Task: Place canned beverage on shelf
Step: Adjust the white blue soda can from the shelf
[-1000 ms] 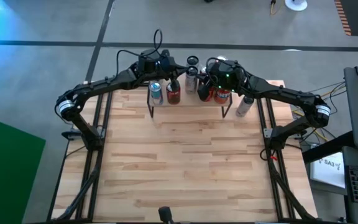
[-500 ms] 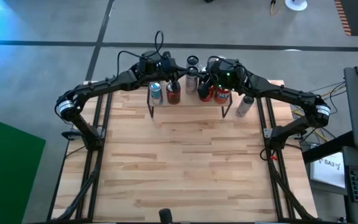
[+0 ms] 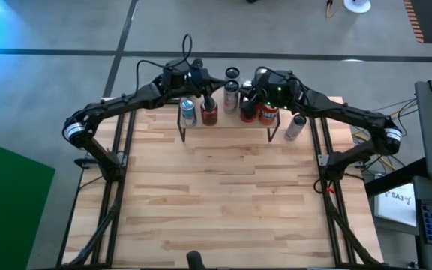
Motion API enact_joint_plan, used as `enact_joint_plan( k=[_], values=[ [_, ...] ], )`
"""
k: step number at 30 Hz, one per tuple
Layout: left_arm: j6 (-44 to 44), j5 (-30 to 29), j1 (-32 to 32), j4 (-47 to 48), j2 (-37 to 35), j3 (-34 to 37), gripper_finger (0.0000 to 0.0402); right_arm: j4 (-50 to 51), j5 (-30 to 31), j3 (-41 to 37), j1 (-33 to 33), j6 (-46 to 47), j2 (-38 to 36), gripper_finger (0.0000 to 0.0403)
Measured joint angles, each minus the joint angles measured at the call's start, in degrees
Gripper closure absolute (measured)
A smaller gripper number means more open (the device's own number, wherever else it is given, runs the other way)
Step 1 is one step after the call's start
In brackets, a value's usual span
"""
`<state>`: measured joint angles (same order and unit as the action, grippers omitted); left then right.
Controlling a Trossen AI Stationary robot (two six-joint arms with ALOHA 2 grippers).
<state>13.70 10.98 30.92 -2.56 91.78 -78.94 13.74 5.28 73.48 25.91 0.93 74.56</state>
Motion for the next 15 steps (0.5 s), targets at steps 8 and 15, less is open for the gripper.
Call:
enact_joint_plan(
  k=[8, 15],
  values=[
    [0.84, -1.25, 0.11, -0.17, 0.55, 0.00, 0.0402, 1.03, -6.37, -0.58, -0.02, 1.21, 0.63, 0.0394],
    [1.28, -3.05, 0.11, 1.77, 0.67, 0.00, 0.0402, 0.57, -3.82, -0.71, 0.00, 1.10, 2.11, 0.0394]
  ],
)
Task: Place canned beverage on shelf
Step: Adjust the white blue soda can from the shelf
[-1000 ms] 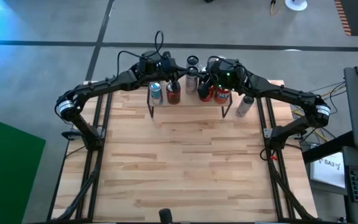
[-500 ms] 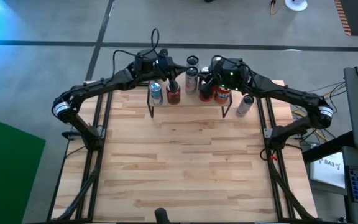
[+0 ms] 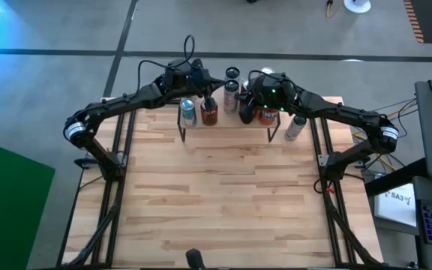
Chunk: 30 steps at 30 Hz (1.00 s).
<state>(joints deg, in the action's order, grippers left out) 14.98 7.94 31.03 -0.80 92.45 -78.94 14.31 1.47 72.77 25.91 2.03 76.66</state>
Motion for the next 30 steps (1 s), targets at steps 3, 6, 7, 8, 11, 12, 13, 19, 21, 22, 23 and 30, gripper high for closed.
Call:
enact_joint_plan(
  k=[3, 6, 7, 8, 11, 12, 13, 19, 21, 22, 23, 30],
  values=[
    [0.00, 0.00, 0.00, 0.32, 0.11, 0.08, 0.0402, -0.04, 0.09, 0.00, 0.00, -0.03, 0.00, 0.0394],
    [0.00, -0.01, 0.00, 0.22, 0.14, 0.31, 0.0402, -0.05, 0.16, 0.05, 0.00, -0.06, -0.02, 0.0394],
    [0.00, 0.01, 0.00, 0.22, 0.14, 0.31, 0.0402, -0.05, 0.19, 0.10, 0.00, -0.12, -0.02, 0.0394],
    [0.01, 0.01, 0.00, 0.16, 0.14, 0.31, 0.0402, -0.09, 0.21, 0.13, 0.00, -0.15, -0.02, 0.0394],
    [0.00, 0.01, 0.04, -0.11, 0.43, 0.31, 0.0402, -0.15, 0.66, 0.13, 0.00, -0.11, -0.02, 0.0394],
    [-0.02, 0.01, 0.04, -0.45, 0.63, 0.31, 0.0402, -0.13, 1.45, 0.13, 0.00, -0.13, -0.02, 0.0394],
    [-0.10, 0.01, 0.04, -0.79, 0.86, 0.31, 0.0402, -0.15, 2.33, 0.13, 0.00, -0.16, -0.02, 0.0394],
    [-0.37, 0.03, 0.04, -0.77, 1.01, 0.26, 0.0402, -0.07, 3.22, 0.15, 0.00, -0.18, -0.02, 0.0394],
    [-0.66, 0.01, 0.04, -0.12, 0.51, 0.27, 0.0402, -0.04, 3.20, 0.15, 0.00, -0.25, -0.02, 0.0394],
    [-0.69, 0.01, 0.04, 0.10, 0.30, 0.28, 0.0402, -0.02, 3.20, 0.15, 0.00, -0.29, -0.02, 0.0394],
    [-0.70, 0.01, 0.04, 0.37, 0.13, 0.29, 0.0402, 0.00, 3.20, 0.15, 0.00, -0.39, -0.02, 0.0394],
    [-0.55, 0.00, 0.04, 1.45, -0.34, 0.33, 0.0402, 0.14, 3.18, 0.22, 0.00, -0.66, -0.02, 0.0394]
  ],
)
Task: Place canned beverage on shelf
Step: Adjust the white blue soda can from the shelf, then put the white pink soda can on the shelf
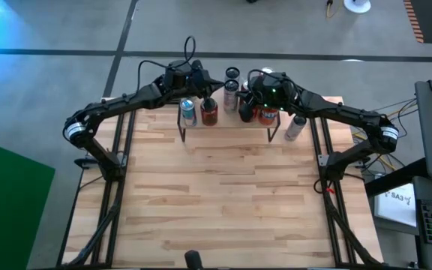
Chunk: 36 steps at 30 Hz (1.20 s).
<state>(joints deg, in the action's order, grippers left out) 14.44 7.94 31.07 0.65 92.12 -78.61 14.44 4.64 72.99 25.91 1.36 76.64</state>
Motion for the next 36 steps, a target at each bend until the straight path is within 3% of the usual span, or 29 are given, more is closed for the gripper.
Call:
enact_joint_plan(
  k=[21, 36],
  values=[
    [1.38, 0.07, -1.38, 1.81, -6.32, 1.30, 0.0402, 2.59, -0.17, 0.00, -0.15, 0.46, -2.96, 0.0394],
    [-0.13, 0.18, -3.64, -10.20, -18.39, 15.22, 0.0402, 3.81, -0.33, 2.01, -0.15, 1.18, -3.19, 0.0394]
  ],
)
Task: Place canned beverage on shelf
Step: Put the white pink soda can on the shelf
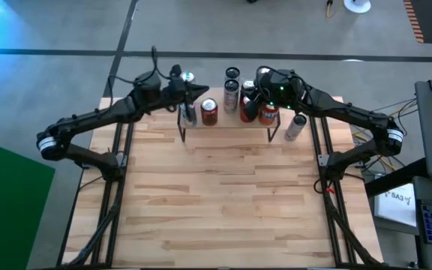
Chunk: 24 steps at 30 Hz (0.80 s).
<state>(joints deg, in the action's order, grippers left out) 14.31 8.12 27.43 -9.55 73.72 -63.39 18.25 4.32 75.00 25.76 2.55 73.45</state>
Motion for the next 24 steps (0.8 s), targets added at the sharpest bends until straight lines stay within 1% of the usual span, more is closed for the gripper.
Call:
enact_joint_plan(
  k=[5, 11, 17, 20, 24],
  values=[
    [0.29, 0.13, -1.92, -1.97, -4.84, 3.55, 0.0402, 7.89, 0.17, 4.40, 0.00, 0.76, 0.00, 0.0394],
    [1.77, 0.50, -2.72, -2.02, -9.40, 5.96, 0.0402, 21.97, 0.89, 10.76, 0.02, 4.61, 0.00, 0.0394],
    [1.64, 0.55, -2.79, -1.02, -11.64, 6.68, 0.0402, 41.67, 4.92, 15.82, 0.02, 14.55, -0.05, 0.0394],
    [1.53, 0.62, -3.01, 0.37, -12.10, 6.68, 0.0402, 50.04, 8.51, 16.46, 0.02, 20.43, -0.34, 0.0394],
    [1.58, 1.03, -3.02, 0.86, -12.14, 6.68, 0.0402, 59.30, 10.59, 16.36, 0.02, 27.93, -0.57, 0.0394]
  ],
)
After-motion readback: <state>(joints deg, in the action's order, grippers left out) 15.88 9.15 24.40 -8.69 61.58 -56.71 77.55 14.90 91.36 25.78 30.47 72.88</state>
